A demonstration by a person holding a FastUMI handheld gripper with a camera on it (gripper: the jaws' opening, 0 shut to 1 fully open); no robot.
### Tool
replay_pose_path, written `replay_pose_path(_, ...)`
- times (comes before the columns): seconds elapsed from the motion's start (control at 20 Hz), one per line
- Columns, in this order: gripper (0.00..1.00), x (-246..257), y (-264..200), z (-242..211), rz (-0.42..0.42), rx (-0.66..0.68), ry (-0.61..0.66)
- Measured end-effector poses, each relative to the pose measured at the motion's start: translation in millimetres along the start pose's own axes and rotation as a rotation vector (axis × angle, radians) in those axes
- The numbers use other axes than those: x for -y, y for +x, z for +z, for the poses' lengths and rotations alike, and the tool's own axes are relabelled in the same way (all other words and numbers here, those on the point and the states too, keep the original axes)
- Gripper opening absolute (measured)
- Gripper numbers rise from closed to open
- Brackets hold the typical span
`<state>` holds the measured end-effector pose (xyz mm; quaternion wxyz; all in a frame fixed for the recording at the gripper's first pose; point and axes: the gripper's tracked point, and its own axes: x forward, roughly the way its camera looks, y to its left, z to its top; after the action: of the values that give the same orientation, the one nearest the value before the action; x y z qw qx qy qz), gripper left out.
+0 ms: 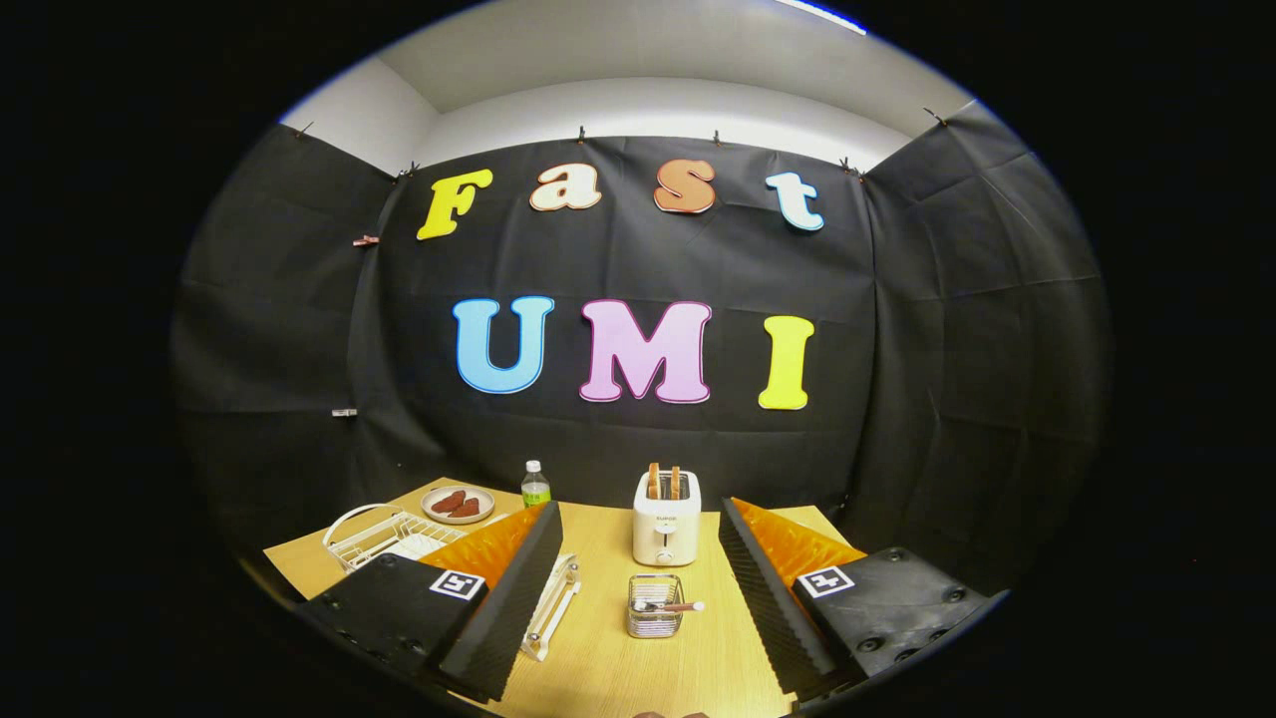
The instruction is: Take the plate from the dish rack, then take the spoon from the basket and place it into the plate.
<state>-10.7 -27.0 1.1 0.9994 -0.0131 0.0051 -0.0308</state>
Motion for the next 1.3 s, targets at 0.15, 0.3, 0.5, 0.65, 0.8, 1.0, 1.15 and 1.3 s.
replay_pose_path(0.15,0.98,4.6,1.6,-4.0,-0.015,-0.006,-0.013)
replay_pose_path(0.3,0.98,4.7,10.2,-4.9,-0.017,-0.005,-0.029)
replay_pose_path(0.5,0.98,-14.3,32.9,-25.8,0.022,-0.111,-0.023)
replay_pose_path(0.65,0.98,-40.2,58.6,-26.1,0.067,-0.141,-0.034)
replay_pose_path(0.8,0.98,-74.3,83.6,-41.0,0.138,-0.214,-0.04)
replay_pose_path(1.0,0.98,-115.1,118.5,-59.2,0.189,-0.297,-0.027)
replay_pose_path(1.15,0.98,-145.6,143.8,-86.1,0.215,-0.407,0.016)
replay_pose_path(1.3,0.98,-165.3,164.8,-117.8,0.205,-0.544,0.083)
